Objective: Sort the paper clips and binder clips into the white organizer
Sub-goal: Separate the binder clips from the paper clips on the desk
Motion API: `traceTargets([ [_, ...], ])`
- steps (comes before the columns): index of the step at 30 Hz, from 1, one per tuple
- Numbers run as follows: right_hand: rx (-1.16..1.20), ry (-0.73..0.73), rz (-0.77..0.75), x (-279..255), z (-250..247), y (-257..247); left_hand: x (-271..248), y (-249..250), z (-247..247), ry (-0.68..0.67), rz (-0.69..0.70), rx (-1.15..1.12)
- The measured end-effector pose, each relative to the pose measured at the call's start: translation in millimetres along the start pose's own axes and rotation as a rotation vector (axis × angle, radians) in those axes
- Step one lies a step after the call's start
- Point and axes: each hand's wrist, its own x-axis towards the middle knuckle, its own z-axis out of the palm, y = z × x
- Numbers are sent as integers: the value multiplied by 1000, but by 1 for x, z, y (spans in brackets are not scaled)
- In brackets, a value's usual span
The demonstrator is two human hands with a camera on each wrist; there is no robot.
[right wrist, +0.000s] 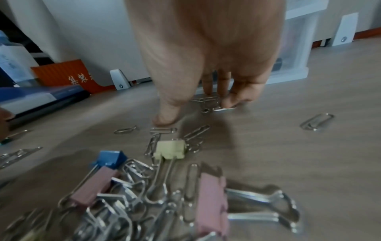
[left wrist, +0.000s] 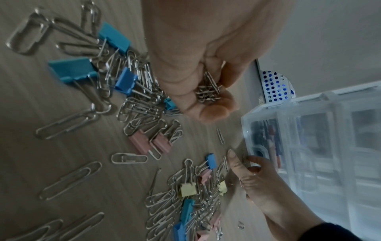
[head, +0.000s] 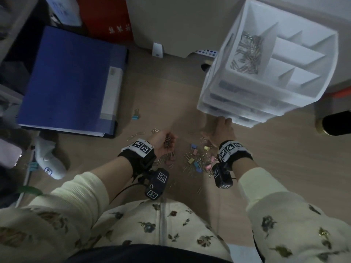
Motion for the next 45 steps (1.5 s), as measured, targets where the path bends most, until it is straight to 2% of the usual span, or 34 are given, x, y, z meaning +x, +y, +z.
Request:
traceTargets([
  [6,4,29,-96,-9,13,-2,2,-2,0,16,1,9],
  [12,-148,-22,-172,-20,19,-12,2,-5,4,37,-4,8],
  [19,-33,-64,-184,-32,15,-24,-3,-1,6,36,19,-22],
  [21,44,-60,-246,-45,16,-36,-3,-3,5,35,24,-21],
  [24,180,-43,-476,-69,17,-58,-4,-7,7,19,24,-34],
  [26,216,-50,-578,-80,21,-69,-5,-8,9,-13,29,-26],
  [34,69,38,-634,-82,21,-69,-11,-7,11,-57,1,-37],
  [38,150,43,-549,-81,14,-58,-8,-7,11,-33,-32,-40],
  [42,202,119,-244,-71,3,-33,-9,-8,9,12,-51,-36],
  [45,-57,39,14,-57,2,-17,-8,-7,6,8,-53,-59],
])
